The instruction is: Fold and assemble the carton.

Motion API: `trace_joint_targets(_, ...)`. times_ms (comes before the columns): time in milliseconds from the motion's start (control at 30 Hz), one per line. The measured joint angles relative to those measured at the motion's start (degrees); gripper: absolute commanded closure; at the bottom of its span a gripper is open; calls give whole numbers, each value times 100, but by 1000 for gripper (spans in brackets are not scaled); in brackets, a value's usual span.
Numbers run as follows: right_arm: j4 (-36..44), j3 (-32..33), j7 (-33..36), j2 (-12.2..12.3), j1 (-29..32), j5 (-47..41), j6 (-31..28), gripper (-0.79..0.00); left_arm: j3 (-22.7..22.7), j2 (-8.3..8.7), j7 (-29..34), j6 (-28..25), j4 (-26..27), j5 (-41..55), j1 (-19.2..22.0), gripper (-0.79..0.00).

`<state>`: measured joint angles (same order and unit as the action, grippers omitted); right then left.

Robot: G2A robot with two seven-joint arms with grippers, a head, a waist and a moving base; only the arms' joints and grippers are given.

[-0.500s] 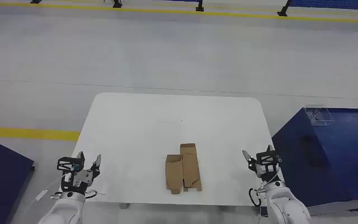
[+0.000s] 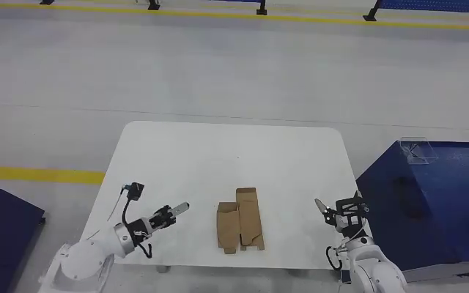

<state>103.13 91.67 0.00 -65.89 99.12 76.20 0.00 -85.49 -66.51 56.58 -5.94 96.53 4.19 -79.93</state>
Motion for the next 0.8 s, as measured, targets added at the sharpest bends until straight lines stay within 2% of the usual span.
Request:
trace_joint_targets(33,0,0,0,0,0,0,0,-785,200,-14,427,74,-389,435,337,-785)
trace_joint_targets(100,0,0,0,0,0,0,0,-785,529,-47,741,-32,-906,737,761,-785)
trace_joint_targets(233,0,0,0,0,0,0,0,-785,1309,-155,519,-485,-1710,134,1304,-785)
trace_joint_targets(500,0,0,0,0,0,0,0,-785,2251,-310,-140,-811,-2546,-866,1790,-782)
trace_joint_targets(567,0,0,0,0,0,0,0,-785,2371,-341,-241,-822,-2748,-900,1865,-686)
trace_joint_targets(633,0,0,0,0,0,0,0,-785,2469,-370,-301,-796,-2925,-886,1944,-634)
trace_joint_targets(667,0,0,0,0,0,0,0,-785,2508,-383,-289,-799,-2985,-842,1976,-557)
trace_joint_targets(733,0,0,0,0,0,0,0,-785,2593,-408,-278,-863,-3094,-788,2037,-459)
trace_joint_targets(767,0,0,0,0,0,0,0,-785,2633,-419,-290,-898,-3121,-782,2051,-354)
trace_joint_targets(800,0,0,0,0,0,0,0,-785,2675,-431,-296,-929,-3140,-768,2062,-305)
